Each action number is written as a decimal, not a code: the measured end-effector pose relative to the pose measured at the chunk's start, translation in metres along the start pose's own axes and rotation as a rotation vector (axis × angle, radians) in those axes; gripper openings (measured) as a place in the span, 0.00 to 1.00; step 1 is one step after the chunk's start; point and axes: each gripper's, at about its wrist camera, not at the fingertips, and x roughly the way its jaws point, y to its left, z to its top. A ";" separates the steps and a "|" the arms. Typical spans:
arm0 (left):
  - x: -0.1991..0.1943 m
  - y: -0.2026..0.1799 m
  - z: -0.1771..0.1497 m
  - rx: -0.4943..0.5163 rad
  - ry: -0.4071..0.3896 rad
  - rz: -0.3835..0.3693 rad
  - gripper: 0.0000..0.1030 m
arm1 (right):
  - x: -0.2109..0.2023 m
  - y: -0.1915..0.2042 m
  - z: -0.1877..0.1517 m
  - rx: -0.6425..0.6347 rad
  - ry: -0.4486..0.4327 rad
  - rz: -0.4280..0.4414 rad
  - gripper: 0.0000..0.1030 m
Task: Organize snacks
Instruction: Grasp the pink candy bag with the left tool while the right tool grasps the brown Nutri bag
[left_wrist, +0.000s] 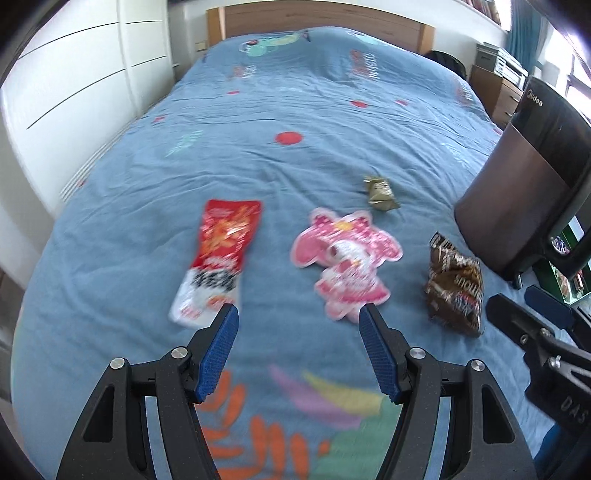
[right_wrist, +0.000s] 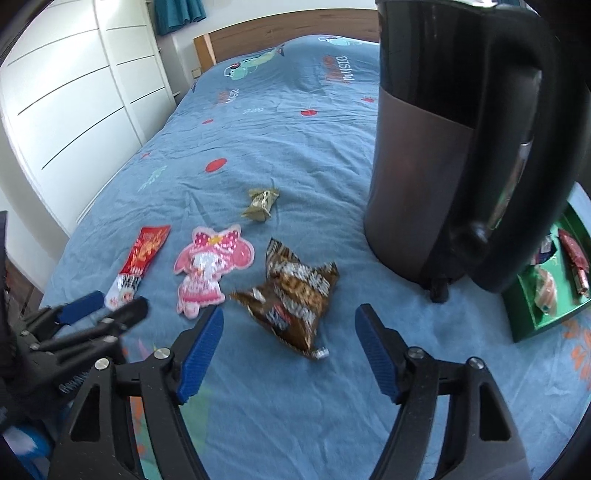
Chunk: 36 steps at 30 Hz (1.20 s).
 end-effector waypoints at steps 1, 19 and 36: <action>0.005 -0.002 0.003 0.002 0.004 -0.010 0.60 | 0.004 0.000 0.003 0.013 0.002 -0.001 1.00; 0.076 -0.020 0.026 0.062 0.115 -0.093 0.60 | 0.063 -0.018 0.010 0.146 0.075 -0.003 1.00; 0.089 -0.033 0.021 0.174 0.118 -0.089 0.62 | 0.094 -0.015 0.011 0.134 0.121 -0.002 1.00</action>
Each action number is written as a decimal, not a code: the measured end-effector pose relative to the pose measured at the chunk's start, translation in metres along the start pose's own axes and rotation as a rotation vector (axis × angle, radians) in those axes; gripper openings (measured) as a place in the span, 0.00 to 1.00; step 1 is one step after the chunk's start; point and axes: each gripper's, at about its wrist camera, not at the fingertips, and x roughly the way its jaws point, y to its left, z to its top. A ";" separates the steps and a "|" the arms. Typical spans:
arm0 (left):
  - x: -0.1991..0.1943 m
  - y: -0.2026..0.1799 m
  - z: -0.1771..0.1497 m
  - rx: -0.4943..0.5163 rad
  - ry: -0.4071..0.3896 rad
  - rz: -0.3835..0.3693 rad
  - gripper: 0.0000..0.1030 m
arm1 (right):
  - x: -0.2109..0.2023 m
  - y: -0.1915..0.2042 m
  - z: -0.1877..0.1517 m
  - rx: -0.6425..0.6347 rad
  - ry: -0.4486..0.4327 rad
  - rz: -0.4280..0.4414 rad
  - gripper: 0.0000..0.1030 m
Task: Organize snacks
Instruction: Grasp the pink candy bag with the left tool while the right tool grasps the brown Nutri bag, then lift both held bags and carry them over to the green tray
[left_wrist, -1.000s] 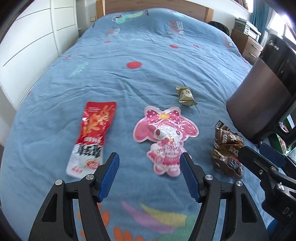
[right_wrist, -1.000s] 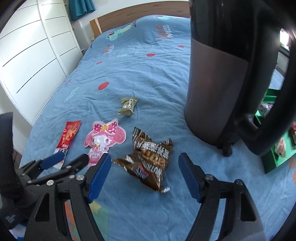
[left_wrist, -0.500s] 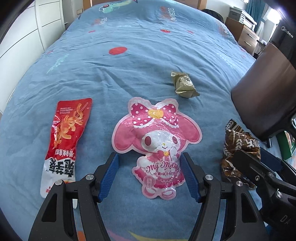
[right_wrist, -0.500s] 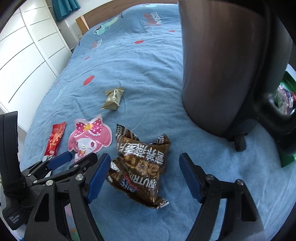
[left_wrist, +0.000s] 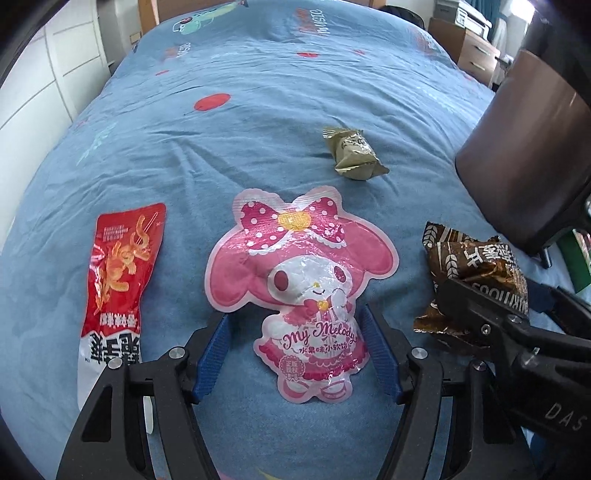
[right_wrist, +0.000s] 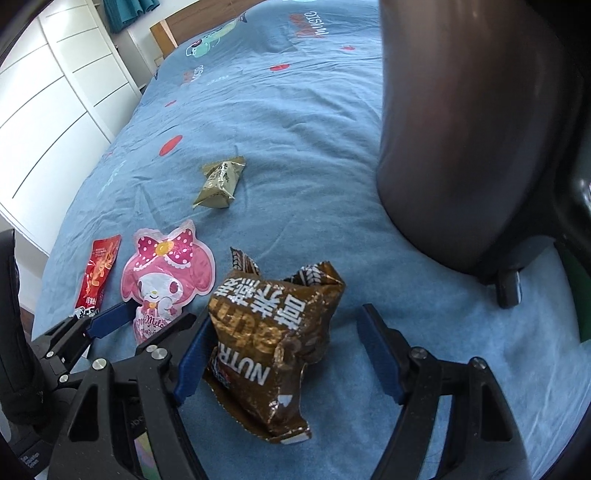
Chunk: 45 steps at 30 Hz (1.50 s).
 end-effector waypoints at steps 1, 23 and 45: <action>0.001 -0.001 0.001 -0.001 0.001 -0.001 0.62 | 0.001 0.002 0.001 -0.012 0.001 -0.006 1.00; -0.028 -0.012 -0.013 0.021 -0.046 -0.037 0.10 | -0.013 0.016 -0.002 -0.110 -0.018 0.020 1.00; -0.086 -0.012 -0.034 -0.019 -0.119 0.020 0.09 | -0.068 0.013 -0.021 -0.172 -0.075 -0.004 1.00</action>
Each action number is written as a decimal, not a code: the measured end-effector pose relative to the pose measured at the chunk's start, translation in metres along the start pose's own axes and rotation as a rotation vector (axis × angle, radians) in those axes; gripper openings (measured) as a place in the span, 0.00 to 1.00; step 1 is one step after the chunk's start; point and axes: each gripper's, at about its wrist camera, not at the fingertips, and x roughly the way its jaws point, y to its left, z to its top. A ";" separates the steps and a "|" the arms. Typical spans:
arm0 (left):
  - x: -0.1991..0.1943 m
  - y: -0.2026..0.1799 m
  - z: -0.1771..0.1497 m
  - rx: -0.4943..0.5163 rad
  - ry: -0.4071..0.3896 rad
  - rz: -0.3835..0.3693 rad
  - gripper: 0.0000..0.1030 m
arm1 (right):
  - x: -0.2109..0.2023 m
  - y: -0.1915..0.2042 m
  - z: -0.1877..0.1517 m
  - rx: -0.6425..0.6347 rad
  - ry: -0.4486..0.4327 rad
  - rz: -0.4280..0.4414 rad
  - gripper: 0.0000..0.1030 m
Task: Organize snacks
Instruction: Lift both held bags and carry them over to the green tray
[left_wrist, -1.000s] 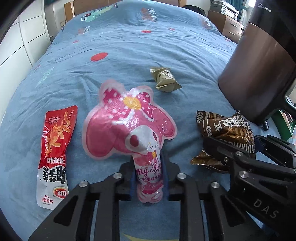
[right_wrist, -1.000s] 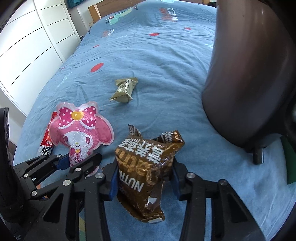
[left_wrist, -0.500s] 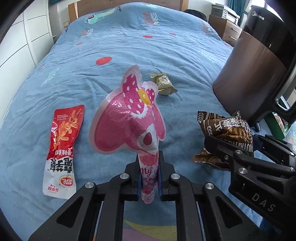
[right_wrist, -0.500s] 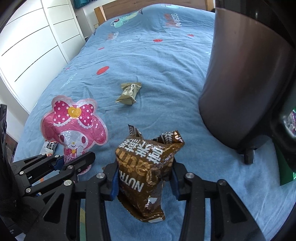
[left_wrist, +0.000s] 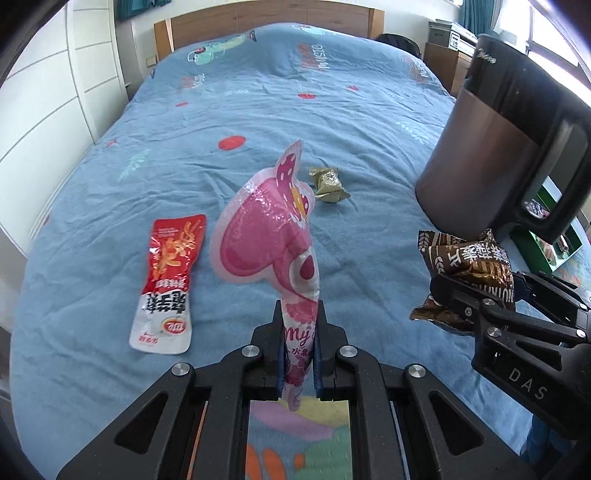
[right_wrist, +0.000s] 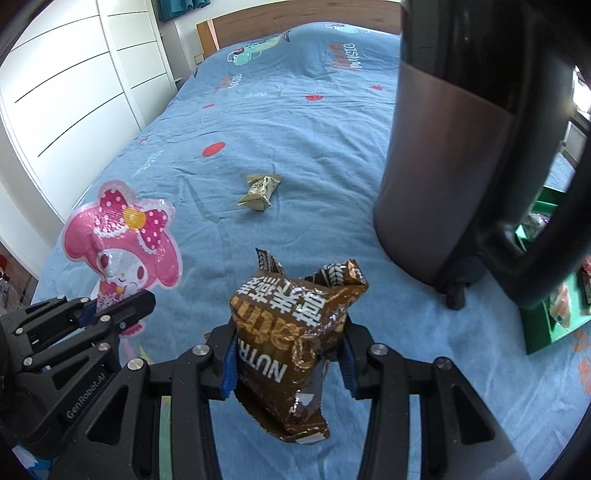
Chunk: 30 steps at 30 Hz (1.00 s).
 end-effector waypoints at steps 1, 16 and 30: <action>-0.003 -0.001 0.000 0.001 -0.004 0.001 0.09 | -0.003 -0.001 -0.002 -0.001 -0.002 0.000 1.00; -0.048 -0.022 -0.010 0.003 -0.038 0.005 0.09 | -0.051 -0.010 -0.021 -0.004 -0.030 -0.003 1.00; -0.077 -0.038 -0.031 0.003 -0.036 0.026 0.09 | -0.085 -0.018 -0.043 -0.007 -0.042 -0.016 1.00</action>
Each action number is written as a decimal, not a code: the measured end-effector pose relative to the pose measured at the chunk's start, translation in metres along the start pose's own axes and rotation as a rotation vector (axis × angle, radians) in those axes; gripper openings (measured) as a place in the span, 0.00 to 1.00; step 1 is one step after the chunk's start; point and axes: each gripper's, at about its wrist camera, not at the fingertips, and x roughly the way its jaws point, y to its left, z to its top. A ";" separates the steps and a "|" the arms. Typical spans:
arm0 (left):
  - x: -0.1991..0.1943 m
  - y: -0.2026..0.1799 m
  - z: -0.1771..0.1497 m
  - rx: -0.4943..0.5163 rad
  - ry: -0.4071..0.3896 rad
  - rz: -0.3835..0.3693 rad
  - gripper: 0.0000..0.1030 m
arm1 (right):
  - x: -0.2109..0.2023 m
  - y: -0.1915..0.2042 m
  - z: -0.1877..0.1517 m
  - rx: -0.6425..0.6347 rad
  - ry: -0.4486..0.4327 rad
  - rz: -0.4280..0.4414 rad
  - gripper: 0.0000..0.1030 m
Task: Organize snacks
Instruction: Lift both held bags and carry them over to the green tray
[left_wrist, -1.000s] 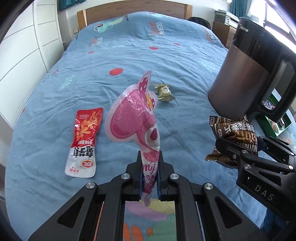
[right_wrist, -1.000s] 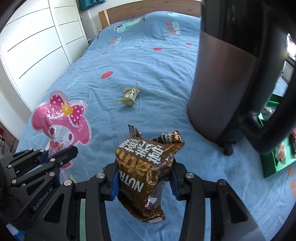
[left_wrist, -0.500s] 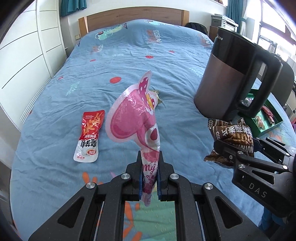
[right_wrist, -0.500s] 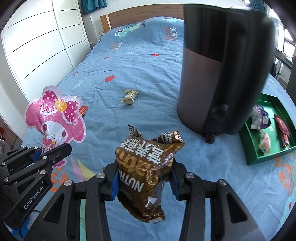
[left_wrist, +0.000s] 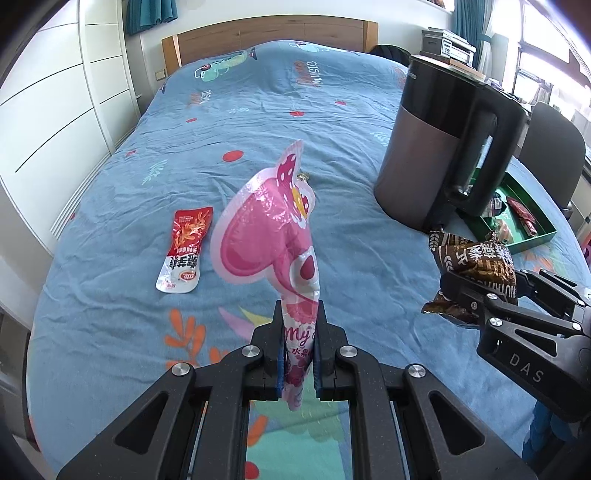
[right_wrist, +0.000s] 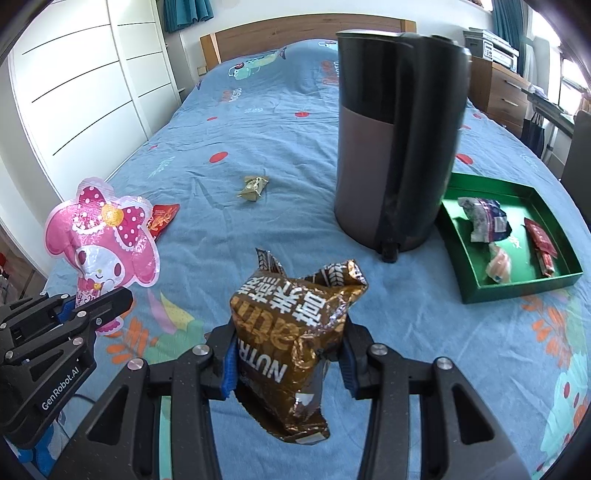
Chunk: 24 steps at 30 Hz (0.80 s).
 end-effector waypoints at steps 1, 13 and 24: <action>-0.001 -0.001 -0.001 0.001 0.000 0.000 0.09 | -0.003 -0.001 -0.002 -0.001 -0.002 -0.001 1.00; -0.024 -0.021 -0.015 0.021 0.004 0.015 0.09 | -0.032 -0.017 -0.015 0.011 -0.022 0.001 1.00; -0.037 -0.047 -0.021 0.052 0.010 0.030 0.09 | -0.051 -0.045 -0.027 0.047 -0.035 -0.004 1.00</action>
